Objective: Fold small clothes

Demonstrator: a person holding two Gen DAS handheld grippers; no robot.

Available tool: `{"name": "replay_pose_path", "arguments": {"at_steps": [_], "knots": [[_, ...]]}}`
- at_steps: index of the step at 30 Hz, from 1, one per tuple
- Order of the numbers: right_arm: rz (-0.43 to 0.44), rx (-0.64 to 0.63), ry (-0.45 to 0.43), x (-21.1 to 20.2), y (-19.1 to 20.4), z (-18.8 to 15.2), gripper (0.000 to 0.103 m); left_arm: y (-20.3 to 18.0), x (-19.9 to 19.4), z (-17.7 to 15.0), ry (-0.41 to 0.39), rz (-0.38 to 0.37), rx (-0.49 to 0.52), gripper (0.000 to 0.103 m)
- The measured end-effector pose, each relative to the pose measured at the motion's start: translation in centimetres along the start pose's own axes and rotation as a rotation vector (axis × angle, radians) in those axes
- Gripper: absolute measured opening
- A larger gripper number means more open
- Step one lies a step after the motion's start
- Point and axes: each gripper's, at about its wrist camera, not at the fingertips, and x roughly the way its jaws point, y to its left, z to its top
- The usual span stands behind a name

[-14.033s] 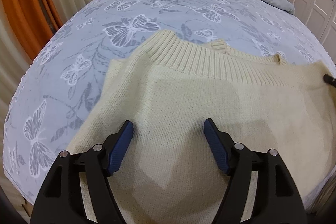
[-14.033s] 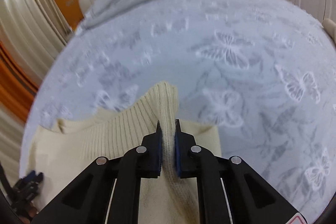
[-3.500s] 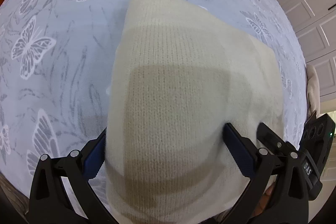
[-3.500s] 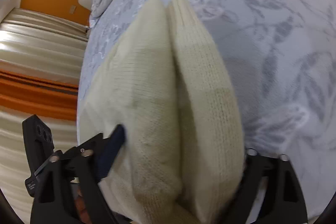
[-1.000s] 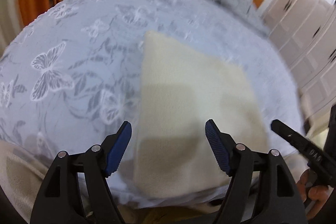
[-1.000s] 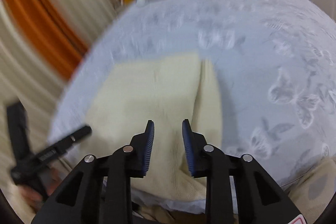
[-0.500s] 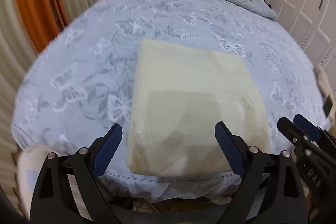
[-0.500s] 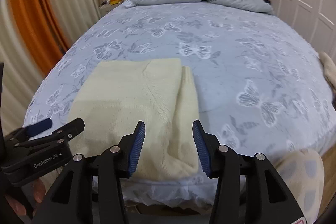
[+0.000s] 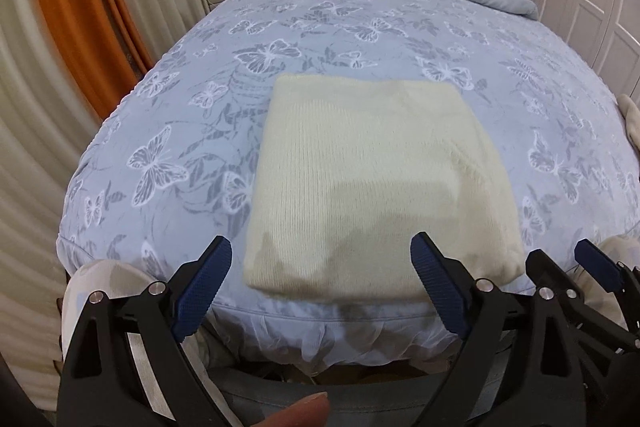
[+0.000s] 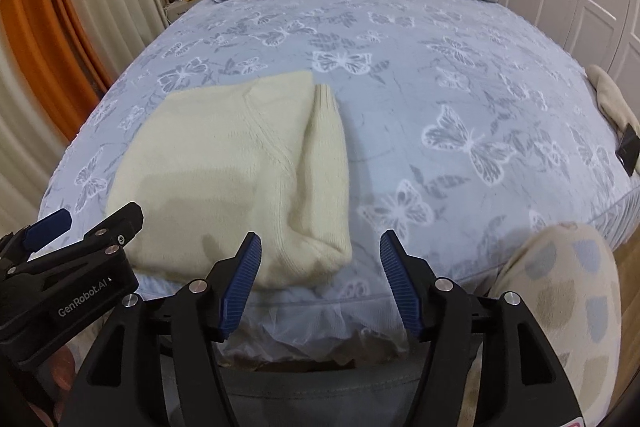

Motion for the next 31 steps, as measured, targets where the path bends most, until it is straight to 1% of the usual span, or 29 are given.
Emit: {"name": "replay_pose_path", "arguments": {"at_steps": [7, 10, 18, 31], "knots": [[0.003, -0.014, 0.016, -0.2, 0.2, -0.7, 0.061, -0.1, 0.0, -0.8, 0.017, 0.014, 0.006, 0.089], [0.005, -0.014, 0.017, -0.2, 0.2, -0.8, 0.061, 0.1, 0.1, -1.1, 0.033, 0.010, -0.002, 0.089], [0.003, -0.022, 0.043, -0.3, 0.5, -1.5, 0.061, 0.7, 0.5, -1.9, 0.066, 0.029, -0.035, 0.088], [-0.002, -0.042, 0.059, -0.1, 0.8, -1.8, 0.062, 0.4, 0.4, -2.5, 0.061, 0.029, -0.005, 0.087]]}}
